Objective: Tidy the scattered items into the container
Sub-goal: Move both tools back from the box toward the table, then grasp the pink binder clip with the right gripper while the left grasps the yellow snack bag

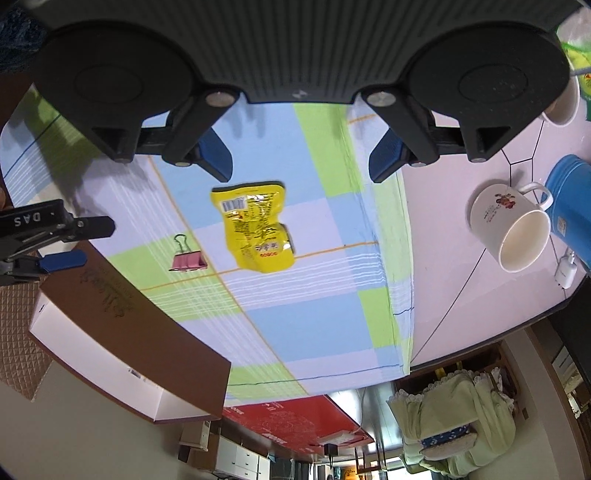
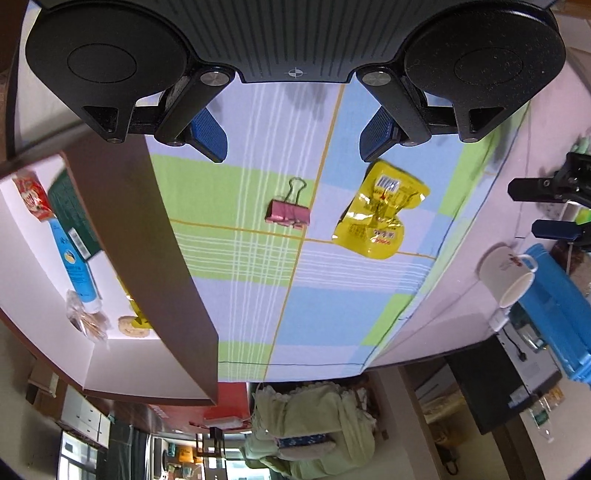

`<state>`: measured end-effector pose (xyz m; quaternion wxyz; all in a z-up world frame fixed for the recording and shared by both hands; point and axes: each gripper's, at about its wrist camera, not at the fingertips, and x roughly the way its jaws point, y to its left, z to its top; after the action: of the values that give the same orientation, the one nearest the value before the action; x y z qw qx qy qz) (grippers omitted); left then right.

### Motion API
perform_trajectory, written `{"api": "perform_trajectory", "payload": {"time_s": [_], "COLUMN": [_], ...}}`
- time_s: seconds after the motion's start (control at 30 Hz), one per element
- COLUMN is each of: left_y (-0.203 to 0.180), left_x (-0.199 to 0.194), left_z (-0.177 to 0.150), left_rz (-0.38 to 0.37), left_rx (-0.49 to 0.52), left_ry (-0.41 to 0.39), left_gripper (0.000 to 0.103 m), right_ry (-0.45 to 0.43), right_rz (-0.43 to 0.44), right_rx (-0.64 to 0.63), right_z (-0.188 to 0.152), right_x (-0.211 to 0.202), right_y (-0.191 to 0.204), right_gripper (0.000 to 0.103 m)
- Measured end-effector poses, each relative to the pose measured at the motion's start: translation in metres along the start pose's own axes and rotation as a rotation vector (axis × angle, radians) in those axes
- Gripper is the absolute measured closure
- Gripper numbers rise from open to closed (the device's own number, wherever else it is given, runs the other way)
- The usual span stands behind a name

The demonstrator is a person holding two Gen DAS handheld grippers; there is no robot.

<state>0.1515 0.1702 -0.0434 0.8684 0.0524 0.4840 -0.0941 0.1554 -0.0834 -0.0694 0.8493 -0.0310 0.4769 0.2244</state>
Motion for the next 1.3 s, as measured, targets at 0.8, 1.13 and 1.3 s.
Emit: {"api": "perform_trajectory", "payload": {"time_s": [0.8,1.13,1.3], "left_y": [0.027,0.002,-0.02], "left_x": [0.091,0.106,0.124], "left_z": [0.035,0.041,0.043], "left_rz": [-0.082,-0.12,-0.135], "left_rx": [0.067,0.113,0.133], "left_ry": [0.096,0.095,0.074], "left_gripper": [0.025,0.025,0.025], "right_ry": [0.051,0.052,0.066], "right_rz": [-0.105,-0.076,-0.062], "right_rx": [0.025,0.035,0.076], "right_z": [0.042,0.021,0.006], "right_x": [0.111,0.077,0.055], "right_y": [0.002,-0.013,-0.02], "right_gripper": [0.057,0.061,0.061]}}
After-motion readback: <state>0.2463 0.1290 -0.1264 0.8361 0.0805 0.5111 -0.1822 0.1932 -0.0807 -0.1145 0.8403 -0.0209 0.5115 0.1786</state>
